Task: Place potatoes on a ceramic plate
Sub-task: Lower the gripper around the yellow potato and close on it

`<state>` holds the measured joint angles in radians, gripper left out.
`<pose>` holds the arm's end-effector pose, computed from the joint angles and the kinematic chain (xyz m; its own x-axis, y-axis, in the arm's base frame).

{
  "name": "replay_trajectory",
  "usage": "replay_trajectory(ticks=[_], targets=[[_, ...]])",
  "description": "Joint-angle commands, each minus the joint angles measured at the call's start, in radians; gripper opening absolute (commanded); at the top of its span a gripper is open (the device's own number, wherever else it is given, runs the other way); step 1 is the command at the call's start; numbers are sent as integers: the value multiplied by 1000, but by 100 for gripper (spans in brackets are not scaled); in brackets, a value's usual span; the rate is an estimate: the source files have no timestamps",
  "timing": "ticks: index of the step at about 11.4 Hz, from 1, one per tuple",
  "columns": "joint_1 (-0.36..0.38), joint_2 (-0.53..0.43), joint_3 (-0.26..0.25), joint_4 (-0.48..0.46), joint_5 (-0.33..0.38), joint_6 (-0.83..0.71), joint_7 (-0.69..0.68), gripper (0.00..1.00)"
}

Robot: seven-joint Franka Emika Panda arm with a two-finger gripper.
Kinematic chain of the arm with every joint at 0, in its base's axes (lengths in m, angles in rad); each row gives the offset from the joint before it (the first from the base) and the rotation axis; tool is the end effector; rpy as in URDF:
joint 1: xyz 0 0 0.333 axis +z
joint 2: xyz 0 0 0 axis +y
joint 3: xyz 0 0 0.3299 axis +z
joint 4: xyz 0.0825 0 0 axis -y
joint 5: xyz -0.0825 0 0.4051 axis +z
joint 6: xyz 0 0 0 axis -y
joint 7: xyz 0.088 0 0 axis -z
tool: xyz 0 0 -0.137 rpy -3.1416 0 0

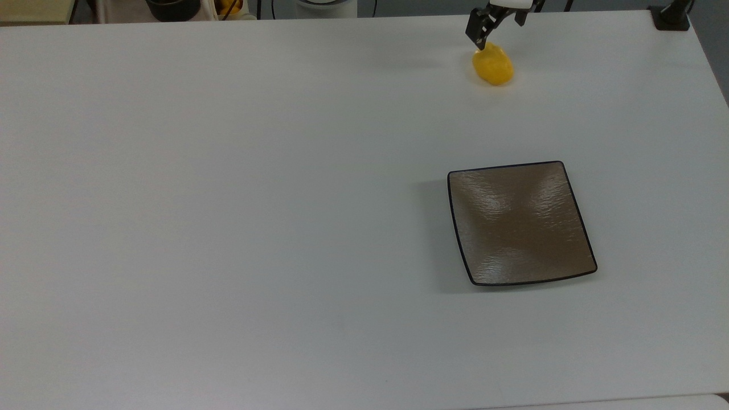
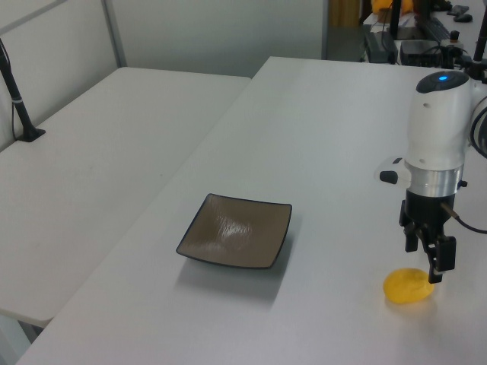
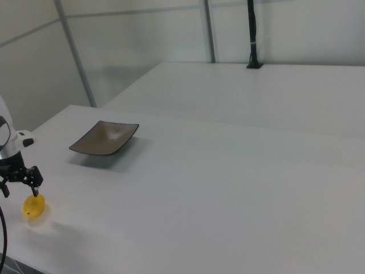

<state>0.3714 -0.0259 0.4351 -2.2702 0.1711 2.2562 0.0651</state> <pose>0.3621 0.3901 0.3400 0.8058 0.5922 -0.0045 0.5873 -0.8001 -0.1220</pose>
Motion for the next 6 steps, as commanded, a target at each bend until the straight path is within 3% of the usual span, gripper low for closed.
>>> replay_trajectory(ticks=[1, 6], targets=[[17, 58, -3, -11, -80, 71, 79, 100], [17, 112, -3, -9, -151, 111, 111, 100]])
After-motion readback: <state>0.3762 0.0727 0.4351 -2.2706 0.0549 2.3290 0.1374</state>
